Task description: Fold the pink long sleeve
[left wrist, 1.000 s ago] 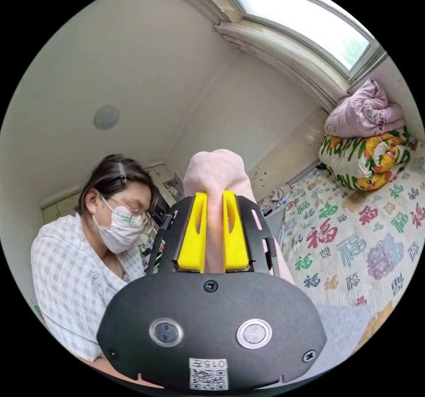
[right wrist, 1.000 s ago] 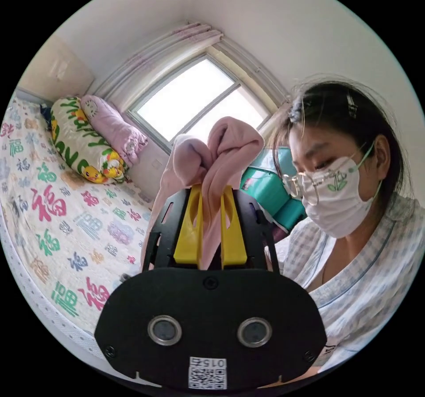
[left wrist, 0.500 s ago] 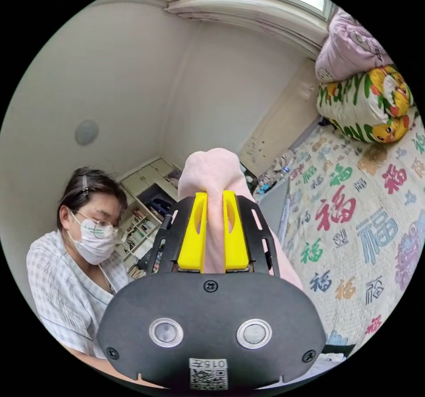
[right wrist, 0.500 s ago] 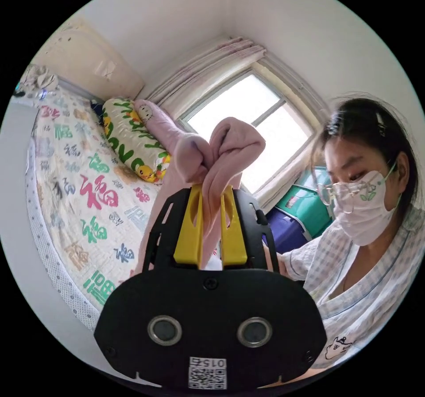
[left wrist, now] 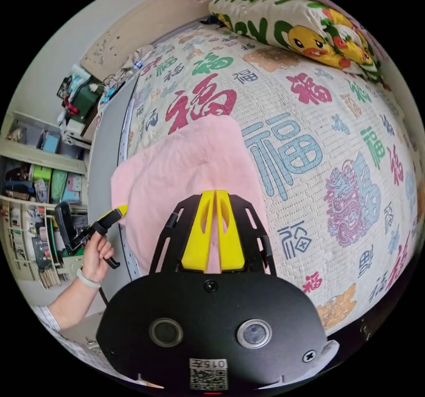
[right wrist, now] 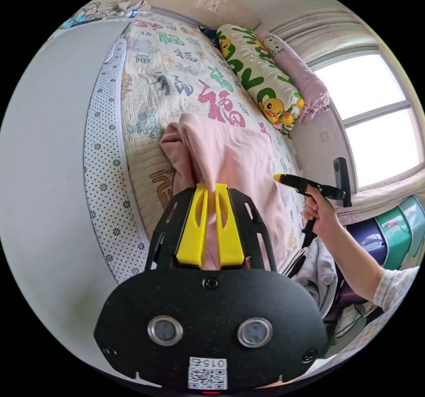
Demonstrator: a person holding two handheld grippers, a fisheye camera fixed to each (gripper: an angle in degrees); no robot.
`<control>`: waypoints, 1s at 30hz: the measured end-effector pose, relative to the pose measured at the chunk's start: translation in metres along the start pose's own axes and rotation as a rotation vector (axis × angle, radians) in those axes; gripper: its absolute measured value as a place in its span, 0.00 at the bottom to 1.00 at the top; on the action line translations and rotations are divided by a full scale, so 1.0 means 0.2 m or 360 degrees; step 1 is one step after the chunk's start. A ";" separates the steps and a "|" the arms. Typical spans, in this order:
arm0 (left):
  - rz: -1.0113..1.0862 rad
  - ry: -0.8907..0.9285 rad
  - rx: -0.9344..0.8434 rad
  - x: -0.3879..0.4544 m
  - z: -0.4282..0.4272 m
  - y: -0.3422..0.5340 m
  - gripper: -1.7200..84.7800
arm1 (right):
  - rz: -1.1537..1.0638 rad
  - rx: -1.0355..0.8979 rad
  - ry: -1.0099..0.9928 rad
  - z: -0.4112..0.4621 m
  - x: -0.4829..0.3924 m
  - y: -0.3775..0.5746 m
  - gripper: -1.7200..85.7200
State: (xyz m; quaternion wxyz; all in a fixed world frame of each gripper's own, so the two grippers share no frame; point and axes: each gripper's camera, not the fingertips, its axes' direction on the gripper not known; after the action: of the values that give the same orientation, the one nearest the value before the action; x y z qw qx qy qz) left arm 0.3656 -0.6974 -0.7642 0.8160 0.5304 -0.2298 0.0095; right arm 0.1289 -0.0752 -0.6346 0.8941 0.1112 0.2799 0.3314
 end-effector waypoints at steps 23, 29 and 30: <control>-0.0433 0.3043 -0.0249 1.23 1.64 2.78 0.01 | 0.0297 0.0010 -0.0564 -0.57 1.42 0.31 0.01; -0.0447 0.2951 -0.0218 1.67 1.58 3.45 0.01 | 0.0256 -0.0043 -0.0485 -0.56 1.73 0.41 0.01; -0.0442 0.2944 -0.0208 1.74 1.56 3.57 0.01 | 0.0255 -0.0057 -0.0476 -0.56 1.79 0.44 0.01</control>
State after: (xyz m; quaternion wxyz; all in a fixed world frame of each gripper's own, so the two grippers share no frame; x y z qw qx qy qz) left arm 0.3789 -0.7359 0.0877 0.6966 0.2879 0.5756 0.3170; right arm 0.2410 0.2269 -0.8447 0.8983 0.1655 0.1281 0.3864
